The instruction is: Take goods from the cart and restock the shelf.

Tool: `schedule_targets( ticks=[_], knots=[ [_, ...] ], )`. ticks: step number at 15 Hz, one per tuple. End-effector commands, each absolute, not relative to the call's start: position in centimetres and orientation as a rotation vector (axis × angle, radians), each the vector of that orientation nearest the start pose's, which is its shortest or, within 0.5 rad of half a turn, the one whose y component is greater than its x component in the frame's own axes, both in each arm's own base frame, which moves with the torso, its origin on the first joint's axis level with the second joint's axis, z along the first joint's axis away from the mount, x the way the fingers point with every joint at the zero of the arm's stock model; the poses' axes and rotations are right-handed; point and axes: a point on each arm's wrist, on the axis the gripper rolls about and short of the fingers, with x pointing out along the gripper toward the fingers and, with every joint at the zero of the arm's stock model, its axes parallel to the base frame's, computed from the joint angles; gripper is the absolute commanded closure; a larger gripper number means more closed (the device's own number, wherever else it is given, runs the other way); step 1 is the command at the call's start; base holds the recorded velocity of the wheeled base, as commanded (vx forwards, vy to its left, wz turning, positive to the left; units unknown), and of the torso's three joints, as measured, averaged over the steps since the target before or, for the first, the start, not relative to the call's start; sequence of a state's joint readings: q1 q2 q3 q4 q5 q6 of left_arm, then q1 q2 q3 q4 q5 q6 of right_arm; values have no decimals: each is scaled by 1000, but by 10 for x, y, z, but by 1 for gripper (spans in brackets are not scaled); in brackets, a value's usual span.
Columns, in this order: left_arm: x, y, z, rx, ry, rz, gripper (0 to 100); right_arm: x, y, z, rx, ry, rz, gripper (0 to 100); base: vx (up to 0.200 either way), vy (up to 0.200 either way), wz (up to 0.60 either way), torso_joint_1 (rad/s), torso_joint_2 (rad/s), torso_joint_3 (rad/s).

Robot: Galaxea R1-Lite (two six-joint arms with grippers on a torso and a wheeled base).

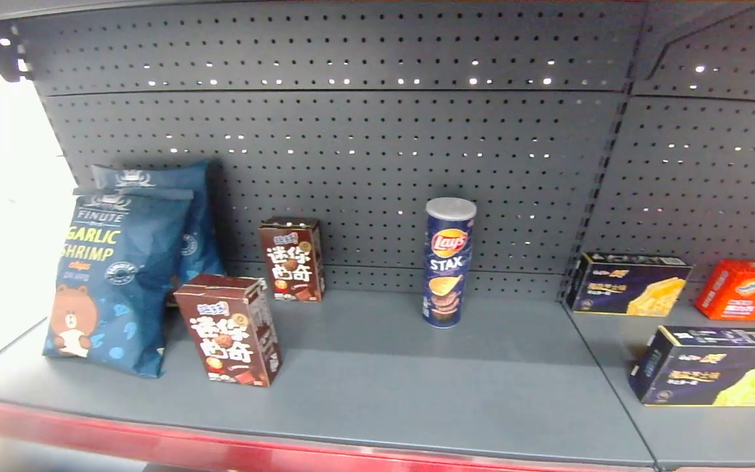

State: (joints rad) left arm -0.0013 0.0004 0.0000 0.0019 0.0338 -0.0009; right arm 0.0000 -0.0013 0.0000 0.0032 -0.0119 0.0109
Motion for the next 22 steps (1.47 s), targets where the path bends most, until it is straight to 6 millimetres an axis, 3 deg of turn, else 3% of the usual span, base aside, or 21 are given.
schedule_targets(
  ticks=[1, 17, 19, 20, 21, 22],
  knots=[
    [-23, 1, 75, -3, 1, 35, 0, -23, 0, 75, 11, 3, -12, 0, 0, 0, 600, 12, 7, 2],
    [-23, 1, 75, 0, 2, 34, 0, -23, 0, 75, 11, 3, -12, 0, 0, 0, 600, 1, 3, 1],
    [-23, 1, 76, 5, -3, 34, 0, -23, 0, 75, 11, 3, -12, 0, 0, 0, 0, 0, 0, 0],
    [-25, 1, 85, 13, -41, 26, 0, -23, 0, 75, 11, 3, -12, 0, 0, 0, 0, 0, 0, 0],
    [-36, 0, 114, 35, -112, -9, 0, -23, 0, 75, 11, 3, -12, 0, 0, 0, 0, 0, 0, 0],
    [-38, 0, 129, 40, -76, -17, 0, -23, 0, 75, 11, 3, -12, 0, 0, 0, 0, 0, 0, 0]
  ],
)
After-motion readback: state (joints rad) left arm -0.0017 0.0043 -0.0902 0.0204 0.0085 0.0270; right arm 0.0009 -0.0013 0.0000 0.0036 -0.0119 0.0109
